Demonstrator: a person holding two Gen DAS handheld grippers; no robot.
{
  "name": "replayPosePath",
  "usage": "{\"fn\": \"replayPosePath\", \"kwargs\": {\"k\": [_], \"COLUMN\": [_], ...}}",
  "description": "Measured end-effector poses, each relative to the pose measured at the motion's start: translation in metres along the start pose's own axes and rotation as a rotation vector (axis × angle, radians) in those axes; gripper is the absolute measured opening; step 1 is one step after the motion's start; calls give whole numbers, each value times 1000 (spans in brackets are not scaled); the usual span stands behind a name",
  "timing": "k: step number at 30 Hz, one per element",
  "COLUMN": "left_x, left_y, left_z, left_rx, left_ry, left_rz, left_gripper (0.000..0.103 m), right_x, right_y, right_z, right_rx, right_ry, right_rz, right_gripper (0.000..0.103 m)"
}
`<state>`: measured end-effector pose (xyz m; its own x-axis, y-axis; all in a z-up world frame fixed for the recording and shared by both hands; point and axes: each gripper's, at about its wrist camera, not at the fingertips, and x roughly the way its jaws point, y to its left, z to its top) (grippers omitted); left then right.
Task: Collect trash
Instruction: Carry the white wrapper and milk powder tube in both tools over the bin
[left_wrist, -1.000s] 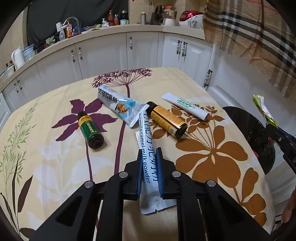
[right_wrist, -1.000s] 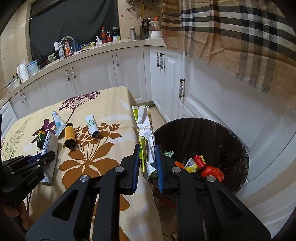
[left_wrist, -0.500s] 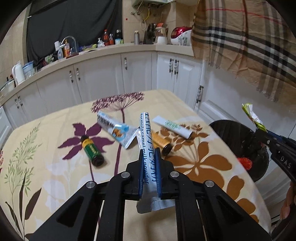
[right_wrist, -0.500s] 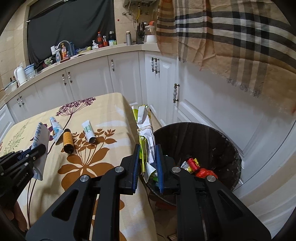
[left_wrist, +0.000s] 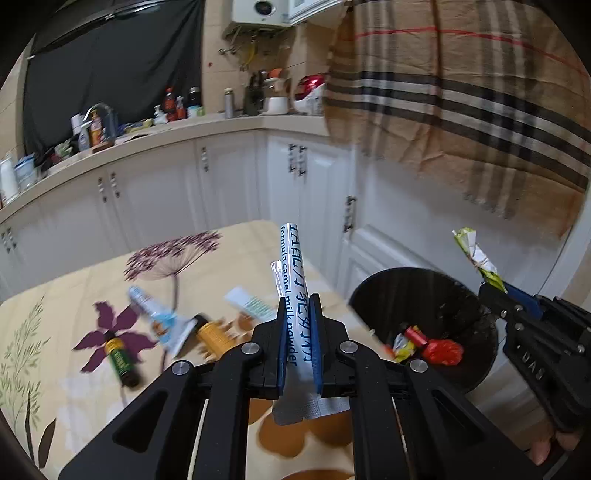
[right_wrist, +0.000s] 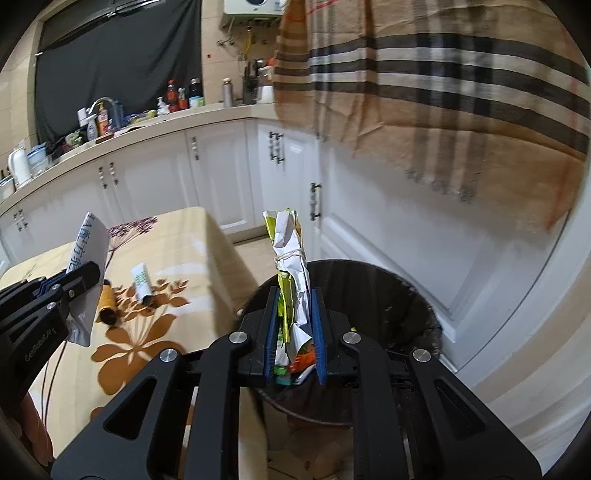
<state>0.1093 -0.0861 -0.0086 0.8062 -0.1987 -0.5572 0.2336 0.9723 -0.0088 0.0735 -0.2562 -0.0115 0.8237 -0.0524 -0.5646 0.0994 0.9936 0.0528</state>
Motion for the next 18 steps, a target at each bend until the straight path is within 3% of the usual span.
{"fn": "replayPosePath", "kwargs": {"k": [18], "left_x": [57], "left_y": [-70], "left_z": [16], "left_rx": [121], "left_ry": [32], "left_rz": [-80], "left_gripper": [12], "right_x": [32], "right_y": [-48], "right_z": [-3], "right_rx": [74], "right_ry": [3], "right_rz": [-133], "right_gripper": [16]}}
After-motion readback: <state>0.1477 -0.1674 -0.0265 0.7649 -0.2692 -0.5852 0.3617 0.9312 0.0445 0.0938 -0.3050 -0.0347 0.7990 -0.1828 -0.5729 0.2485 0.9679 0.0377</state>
